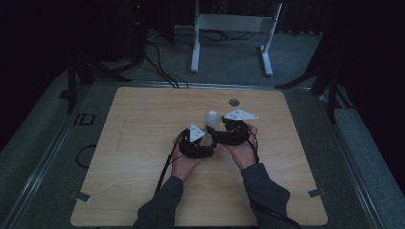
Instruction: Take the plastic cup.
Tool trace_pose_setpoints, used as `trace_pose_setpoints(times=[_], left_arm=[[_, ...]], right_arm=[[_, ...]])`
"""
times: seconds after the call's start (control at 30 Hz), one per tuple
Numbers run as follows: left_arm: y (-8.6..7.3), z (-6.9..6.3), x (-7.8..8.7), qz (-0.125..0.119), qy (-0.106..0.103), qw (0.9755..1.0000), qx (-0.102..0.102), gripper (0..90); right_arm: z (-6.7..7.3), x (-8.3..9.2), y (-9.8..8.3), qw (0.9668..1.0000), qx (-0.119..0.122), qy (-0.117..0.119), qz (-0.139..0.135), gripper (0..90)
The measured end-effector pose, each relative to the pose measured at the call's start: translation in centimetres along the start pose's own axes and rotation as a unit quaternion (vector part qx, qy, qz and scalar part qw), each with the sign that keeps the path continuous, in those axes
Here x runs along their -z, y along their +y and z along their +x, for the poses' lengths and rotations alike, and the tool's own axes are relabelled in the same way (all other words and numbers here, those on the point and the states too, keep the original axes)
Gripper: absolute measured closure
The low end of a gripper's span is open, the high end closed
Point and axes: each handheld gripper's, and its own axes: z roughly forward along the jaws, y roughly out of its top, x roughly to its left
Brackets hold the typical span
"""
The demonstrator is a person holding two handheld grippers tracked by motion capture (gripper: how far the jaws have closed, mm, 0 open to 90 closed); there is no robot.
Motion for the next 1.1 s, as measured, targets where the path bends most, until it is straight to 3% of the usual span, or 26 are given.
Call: trace_pose_setpoints(times=[0.5, 0.57, 0.67, 1.1], left_arm=[[-0.2, 0.0, 0.0, -0.004, 0.001, 1.0, -0.003, 21.9], [-0.2, 0.0, 0.0, -0.004, 0.002, 1.0, -0.003, 21.9], [-0.2, 0.0, 0.0, -0.006, 0.001, 1.0, -0.001, 21.8], [0.2, -0.2, -0.3, -0.014, 0.008, 0.9999, -0.005, 20.9]], right_arm=[[0.2, -1.3, 1.0, 0.9999, 0.002, 0.012, -0.01, 28.6], [0.2, -1.5, 1.2, 0.9999, 0.004, 0.014, -0.009, 32.4], [0.2, -1.5, 1.3, 0.9998, 0.003, 0.013, -0.011, 36.4], [0.2, -1.2, 1.5, 0.9998, 0.001, 0.014, -0.011, 37.1]])
